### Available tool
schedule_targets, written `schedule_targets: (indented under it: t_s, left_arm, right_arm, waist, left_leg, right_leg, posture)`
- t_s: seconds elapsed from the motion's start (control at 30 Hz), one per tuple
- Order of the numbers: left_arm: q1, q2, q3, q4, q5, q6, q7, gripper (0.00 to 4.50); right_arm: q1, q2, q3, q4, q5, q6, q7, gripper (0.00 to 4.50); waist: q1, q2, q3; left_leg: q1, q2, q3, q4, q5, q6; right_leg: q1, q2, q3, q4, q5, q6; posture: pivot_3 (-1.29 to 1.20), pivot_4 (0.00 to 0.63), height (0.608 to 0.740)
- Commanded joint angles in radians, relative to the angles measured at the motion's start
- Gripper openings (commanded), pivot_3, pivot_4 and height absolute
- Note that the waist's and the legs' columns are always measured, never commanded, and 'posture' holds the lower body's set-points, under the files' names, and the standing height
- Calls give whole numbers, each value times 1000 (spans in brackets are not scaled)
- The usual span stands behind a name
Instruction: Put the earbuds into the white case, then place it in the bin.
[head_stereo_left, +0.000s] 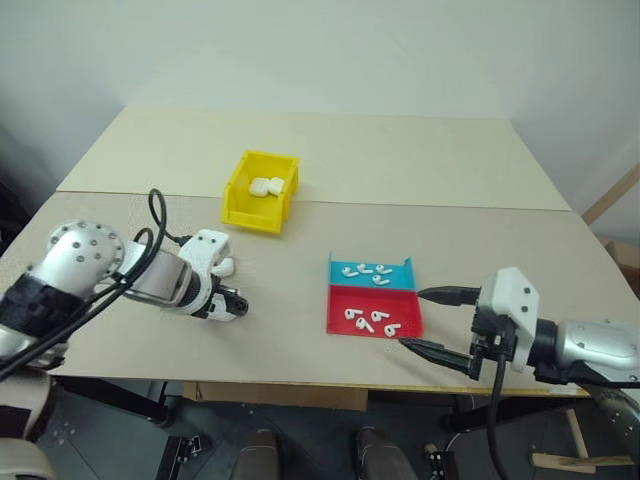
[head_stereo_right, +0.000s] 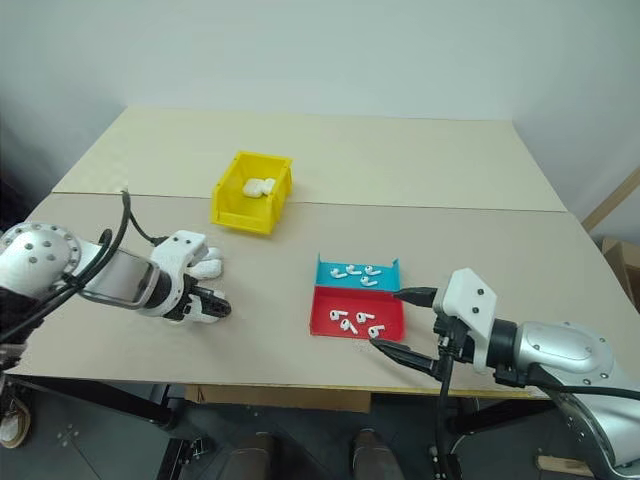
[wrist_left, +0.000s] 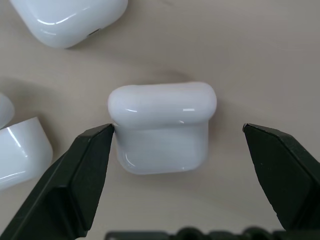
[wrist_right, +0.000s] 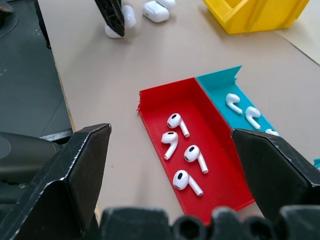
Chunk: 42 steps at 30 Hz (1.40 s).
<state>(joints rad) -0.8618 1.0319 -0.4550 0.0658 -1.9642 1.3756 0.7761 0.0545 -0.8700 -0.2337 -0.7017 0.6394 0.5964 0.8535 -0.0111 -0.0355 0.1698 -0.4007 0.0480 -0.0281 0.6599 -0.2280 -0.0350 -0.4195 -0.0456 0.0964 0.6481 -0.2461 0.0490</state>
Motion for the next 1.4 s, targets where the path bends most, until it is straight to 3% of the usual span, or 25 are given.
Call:
schedule_targets:
  t_s: [0.03, 0.23, 0.57, 1.23, 1.4]
  left_arm:
    - [-26, -34, 8, 39, -8, 7, 53, 4500]
    - [-34, -72, 13, 76, -8, 36, 81, 4500]
    - [-60, 27, -77, -3, -8, 96, 17, 4500]
    - [-84, -49, -114, 18, 49, 80, 61, 4500]
    - [-71, -59, -99, 0, 77, 81, 38, 3265]
  right_arm:
    - [5, 6, -29, -38, 4, -21, -16, 4467]
    - [18, 4, -37, -48, 7, -19, -27, 4467]
    - [27, 40, -3, -80, 0, -20, -68, 4467]
    - [63, 40, -19, -109, 14, -16, -79, 4467]
    - [77, 37, -23, -118, 14, -17, -77, 4500]
  waist:
    - [-1, 0, 0]
    - [-1, 0, 0]
    - [-1, 0, 0]
    - [4, 0, 0]
    - [5, 0, 0]
  left_leg:
    - [0, 0, 0, 0, 0, 0]
    - [1, 0, 0, 0, 0, 0]
    - [0, 0, 0, 0, 0, 0]
    - [1, -1, 0, 0, 0, -1]
    - [2, -1, 0, 0, 1, -1]
  right_leg:
    - [0, 0, 0, 0, 0, 0]
    - [1, 0, 0, 0, 0, 0]
    - [0, 0, 0, 0, 0, 0]
    - [1, 0, 0, 0, 0, 0]
    - [2, 0, 0, 0, 0, 0]
  posture:
    - [0, 150, 740]
    - [0, 150, 740]
    - [0, 150, 740]
    - [0, 150, 740]
    - [0, 150, 740]
